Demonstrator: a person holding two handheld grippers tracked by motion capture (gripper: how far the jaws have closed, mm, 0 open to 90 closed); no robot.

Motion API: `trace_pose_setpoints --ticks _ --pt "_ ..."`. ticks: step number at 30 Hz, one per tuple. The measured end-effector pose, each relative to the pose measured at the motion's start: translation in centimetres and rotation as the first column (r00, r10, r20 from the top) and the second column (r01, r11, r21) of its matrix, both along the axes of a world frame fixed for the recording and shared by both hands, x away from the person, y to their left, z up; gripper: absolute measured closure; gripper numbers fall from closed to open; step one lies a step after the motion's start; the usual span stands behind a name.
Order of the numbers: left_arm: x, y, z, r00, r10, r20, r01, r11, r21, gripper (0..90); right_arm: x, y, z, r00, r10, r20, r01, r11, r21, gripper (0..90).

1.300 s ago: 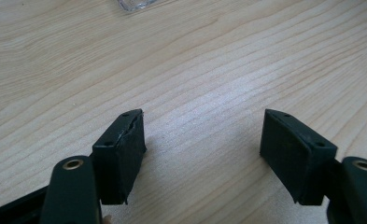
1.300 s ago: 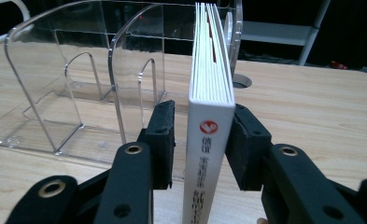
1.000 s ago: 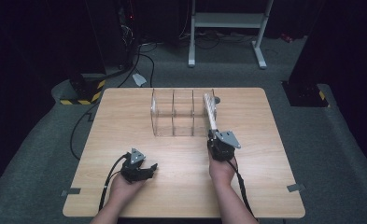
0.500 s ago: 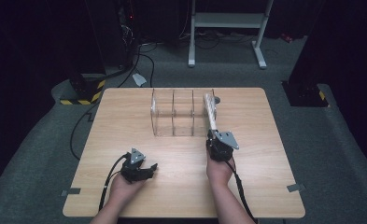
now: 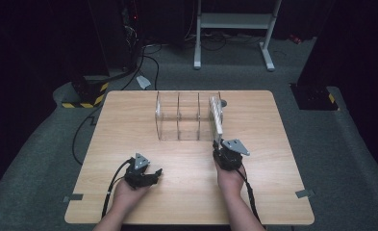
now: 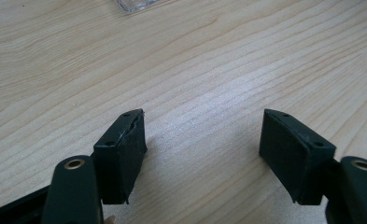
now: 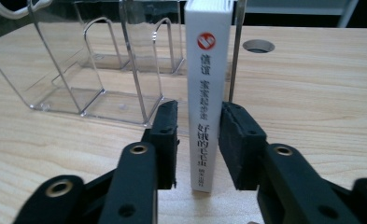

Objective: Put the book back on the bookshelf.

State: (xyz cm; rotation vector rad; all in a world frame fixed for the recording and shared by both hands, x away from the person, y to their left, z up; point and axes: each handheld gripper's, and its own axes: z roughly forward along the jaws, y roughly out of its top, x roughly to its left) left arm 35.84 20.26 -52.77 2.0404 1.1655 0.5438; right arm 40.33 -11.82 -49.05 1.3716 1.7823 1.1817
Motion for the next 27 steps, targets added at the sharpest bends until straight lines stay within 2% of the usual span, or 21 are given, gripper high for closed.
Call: trace_pose_setpoints --ticks 6,8,16,27 --pt "0.03 0.04 0.01 1.0000 -0.003 -0.003 0.003 1.0000 0.000 31.5 0.23 -0.22 -0.10 0.9992 0.032 -0.022 -0.032 0.999 0.001 71.1" --pt "0.07 0.05 0.02 1.0000 -0.005 -0.002 0.005 1.0000 0.002 31.5 0.32 -0.30 -0.13 0.9990 0.032 -0.031 -0.031 0.999 0.018 71.6" --pt "0.12 -0.01 0.02 1.0000 -0.005 -0.003 0.005 1.0000 0.002 31.5 0.52 -0.53 -0.15 0.9989 0.012 -0.046 -0.010 0.998 0.061 72.3" --pt "0.11 -0.01 0.02 1.0000 -0.006 -0.003 0.006 1.0000 0.001 31.7 0.83 -0.05 -0.15 0.9986 -0.022 -0.049 0.025 0.997 0.071 72.4"
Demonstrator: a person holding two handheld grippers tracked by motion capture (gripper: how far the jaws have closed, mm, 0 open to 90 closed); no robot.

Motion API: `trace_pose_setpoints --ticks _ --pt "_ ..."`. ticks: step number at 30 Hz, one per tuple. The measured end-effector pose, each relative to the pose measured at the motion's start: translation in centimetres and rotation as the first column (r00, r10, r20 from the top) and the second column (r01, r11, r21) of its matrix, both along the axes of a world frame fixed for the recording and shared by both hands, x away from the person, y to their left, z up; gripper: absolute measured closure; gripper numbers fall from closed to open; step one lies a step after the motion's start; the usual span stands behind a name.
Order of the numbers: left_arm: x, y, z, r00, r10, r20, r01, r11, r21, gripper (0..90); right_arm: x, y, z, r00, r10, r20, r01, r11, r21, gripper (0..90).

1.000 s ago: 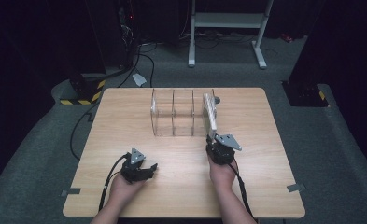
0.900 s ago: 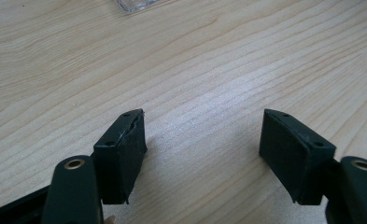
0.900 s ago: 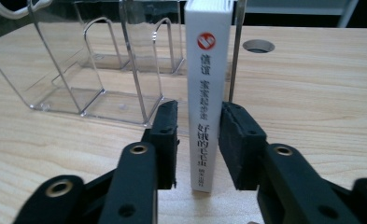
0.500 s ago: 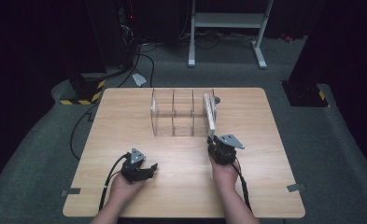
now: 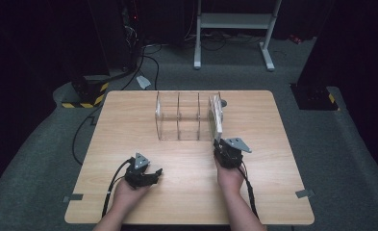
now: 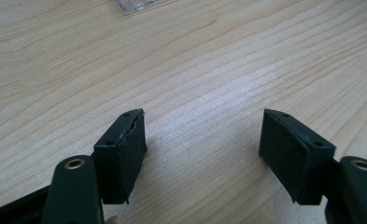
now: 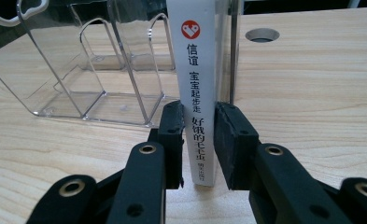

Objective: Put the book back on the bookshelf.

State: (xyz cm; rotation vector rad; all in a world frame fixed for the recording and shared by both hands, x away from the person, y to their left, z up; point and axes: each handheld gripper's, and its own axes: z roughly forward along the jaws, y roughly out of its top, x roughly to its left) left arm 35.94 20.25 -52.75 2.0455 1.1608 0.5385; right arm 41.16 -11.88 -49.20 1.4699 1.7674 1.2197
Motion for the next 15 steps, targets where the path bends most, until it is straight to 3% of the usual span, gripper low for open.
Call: trace_pose_setpoints --ticks 15 --pt "-0.02 0.03 0.00 1.0000 -0.003 0.000 0.003 1.0000 0.000 31.7 0.62 0.60 0.06 0.9996 -0.027 -0.003 0.027 1.000 0.000 72.5"
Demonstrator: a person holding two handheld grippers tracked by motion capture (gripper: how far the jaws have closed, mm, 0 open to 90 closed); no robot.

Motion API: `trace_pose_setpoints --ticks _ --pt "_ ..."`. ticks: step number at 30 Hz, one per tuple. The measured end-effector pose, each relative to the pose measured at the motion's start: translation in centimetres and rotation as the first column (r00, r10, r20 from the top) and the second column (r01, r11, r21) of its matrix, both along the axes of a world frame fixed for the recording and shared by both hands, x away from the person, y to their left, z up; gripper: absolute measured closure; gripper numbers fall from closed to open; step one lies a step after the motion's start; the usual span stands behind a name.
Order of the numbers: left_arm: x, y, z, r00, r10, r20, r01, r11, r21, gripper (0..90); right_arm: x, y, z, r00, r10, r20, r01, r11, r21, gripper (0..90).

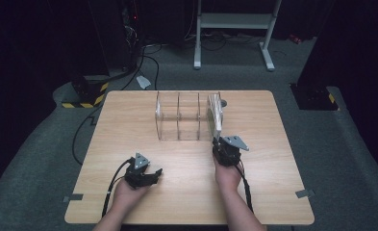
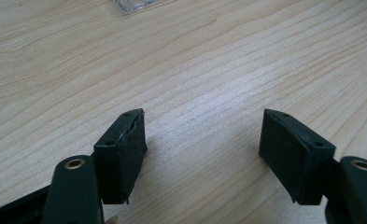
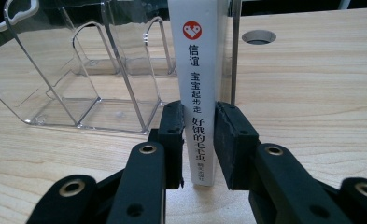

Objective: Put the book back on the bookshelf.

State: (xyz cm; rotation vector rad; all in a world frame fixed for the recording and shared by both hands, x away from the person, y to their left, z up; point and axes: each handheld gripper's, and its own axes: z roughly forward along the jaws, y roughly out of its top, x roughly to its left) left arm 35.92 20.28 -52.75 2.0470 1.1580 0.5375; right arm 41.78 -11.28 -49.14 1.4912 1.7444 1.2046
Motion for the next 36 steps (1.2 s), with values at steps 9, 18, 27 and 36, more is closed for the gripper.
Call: trace_pose_setpoints --ticks 9,18,27,36 --pt "0.00 0.00 0.00 1.0000 0.000 0.000 0.000 1.0000 0.000 31.6 0.24 0.14 0.03 1.0000 -0.005 0.002 0.005 1.000 -0.012 72.4" --pt "0.00 -0.02 -0.02 1.0000 0.002 0.001 -0.002 1.0000 -0.004 31.7 0.37 0.15 -0.01 1.0000 -0.004 0.009 0.004 1.000 -0.015 72.3" --pt "0.00 -0.01 -0.01 1.0000 0.002 0.001 -0.002 1.0000 -0.003 31.6 0.33 0.03 0.38 0.9997 0.004 0.026 -0.004 1.000 -0.015 68.9" --pt "0.00 -0.02 -0.02 1.0000 0.003 0.001 -0.003 1.0000 -0.004 31.6 0.23 0.02 0.85 0.9995 0.026 0.018 -0.026 0.999 -0.019 51.8"
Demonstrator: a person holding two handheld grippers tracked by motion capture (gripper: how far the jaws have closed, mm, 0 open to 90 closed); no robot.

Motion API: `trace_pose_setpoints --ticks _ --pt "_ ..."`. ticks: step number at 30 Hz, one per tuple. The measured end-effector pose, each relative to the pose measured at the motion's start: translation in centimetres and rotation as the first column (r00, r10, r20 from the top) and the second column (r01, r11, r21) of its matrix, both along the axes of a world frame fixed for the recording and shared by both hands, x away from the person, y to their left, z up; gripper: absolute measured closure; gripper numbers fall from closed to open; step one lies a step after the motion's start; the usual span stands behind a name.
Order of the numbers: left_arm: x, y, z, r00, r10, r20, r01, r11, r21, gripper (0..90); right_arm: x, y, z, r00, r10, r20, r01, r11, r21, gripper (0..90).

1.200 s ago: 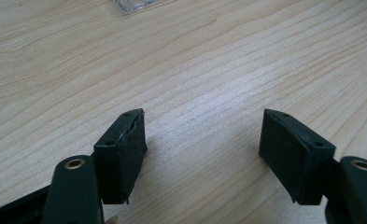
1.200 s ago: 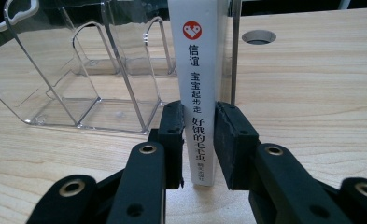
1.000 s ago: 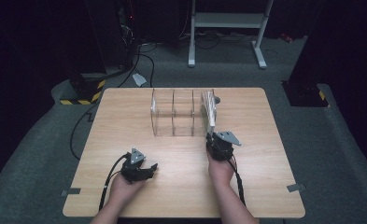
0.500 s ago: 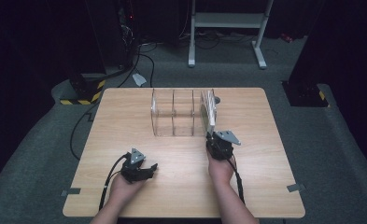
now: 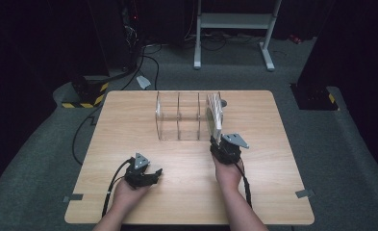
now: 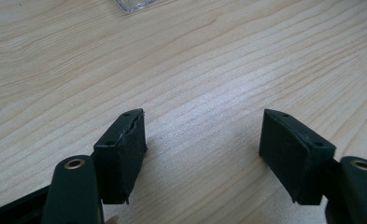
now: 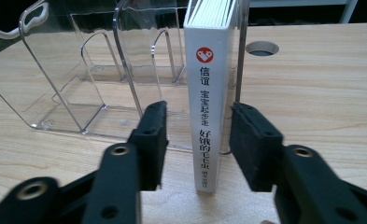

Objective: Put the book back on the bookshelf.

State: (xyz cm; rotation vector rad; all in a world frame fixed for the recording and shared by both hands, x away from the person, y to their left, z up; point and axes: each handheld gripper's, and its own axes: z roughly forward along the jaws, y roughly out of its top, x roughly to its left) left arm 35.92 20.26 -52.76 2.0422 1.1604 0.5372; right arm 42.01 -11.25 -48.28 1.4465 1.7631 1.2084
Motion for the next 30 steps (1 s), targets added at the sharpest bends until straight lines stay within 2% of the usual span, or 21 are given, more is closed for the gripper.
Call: trace_pose_setpoints --ticks 7,11,20,30 --pt "0.0 0.0 0.0 1.0000 0.000 0.000 0.000 1.0000 0.000 31.6 -0.2 0.0 0.2 0.9992 0.040 -0.001 -0.040 0.999 -0.025 39.3" --pt "0.0 0.0 0.0 1.0000 -0.002 0.001 0.002 1.0000 0.004 31.6 -0.5 -0.2 0.4 0.9976 0.069 0.002 -0.069 0.997 -0.019 32.4" --pt "0.0 0.0 0.0 1.0000 0.001 0.001 -0.001 1.0000 0.000 31.6 -1.5 -1.5 0.4 0.9943 0.106 -0.011 -0.106 0.994 -0.016 27.0" --pt "0.0 0.0 0.0 1.0000 -0.001 0.000 0.001 1.0000 0.002 31.6 -2.6 -3.9 0.5 0.9949 0.101 -0.010 -0.101 0.995 -0.024 26.0"
